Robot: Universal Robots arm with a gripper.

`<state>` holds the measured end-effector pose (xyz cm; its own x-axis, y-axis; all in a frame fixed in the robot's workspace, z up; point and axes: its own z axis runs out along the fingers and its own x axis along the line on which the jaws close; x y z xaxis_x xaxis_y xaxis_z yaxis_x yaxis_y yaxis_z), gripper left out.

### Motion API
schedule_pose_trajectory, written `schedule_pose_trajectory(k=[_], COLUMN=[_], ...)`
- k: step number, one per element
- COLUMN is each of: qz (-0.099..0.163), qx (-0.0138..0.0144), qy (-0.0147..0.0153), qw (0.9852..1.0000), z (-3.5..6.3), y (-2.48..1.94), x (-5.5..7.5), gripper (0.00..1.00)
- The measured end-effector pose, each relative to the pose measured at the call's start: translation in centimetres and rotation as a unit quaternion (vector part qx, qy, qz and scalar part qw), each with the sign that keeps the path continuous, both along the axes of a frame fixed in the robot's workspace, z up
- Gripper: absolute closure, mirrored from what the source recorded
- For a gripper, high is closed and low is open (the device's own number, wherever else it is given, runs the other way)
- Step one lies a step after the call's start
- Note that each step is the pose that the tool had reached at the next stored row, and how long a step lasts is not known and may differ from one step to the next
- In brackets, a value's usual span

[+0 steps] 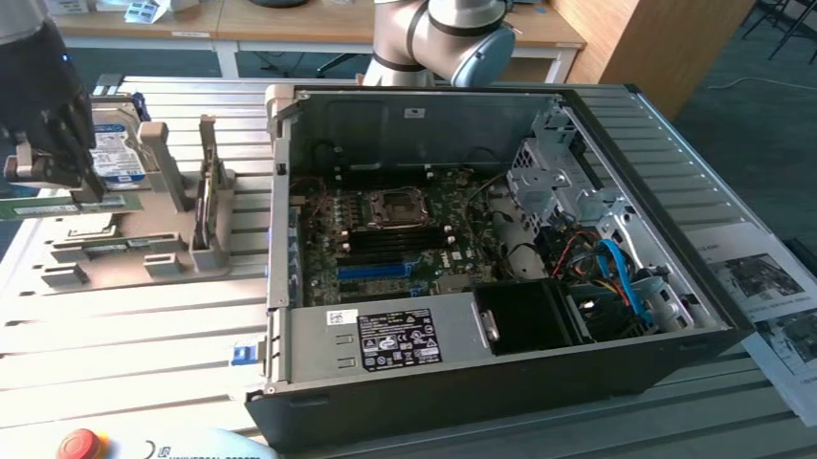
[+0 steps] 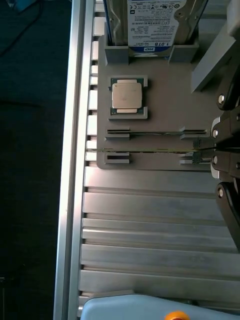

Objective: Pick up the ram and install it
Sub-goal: 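Pick up the ram and move it above insertion slot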

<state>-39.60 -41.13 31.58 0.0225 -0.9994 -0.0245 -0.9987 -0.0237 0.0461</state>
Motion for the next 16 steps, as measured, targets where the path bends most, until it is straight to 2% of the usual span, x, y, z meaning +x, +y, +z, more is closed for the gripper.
schedule_pose_trajectory(k=[16], qz=[-0.004], qx=[0.0000], qy=[0.0000], qw=[1.0000], z=[3.99], y=[0.00], x=[0.0], gripper=[0.88])
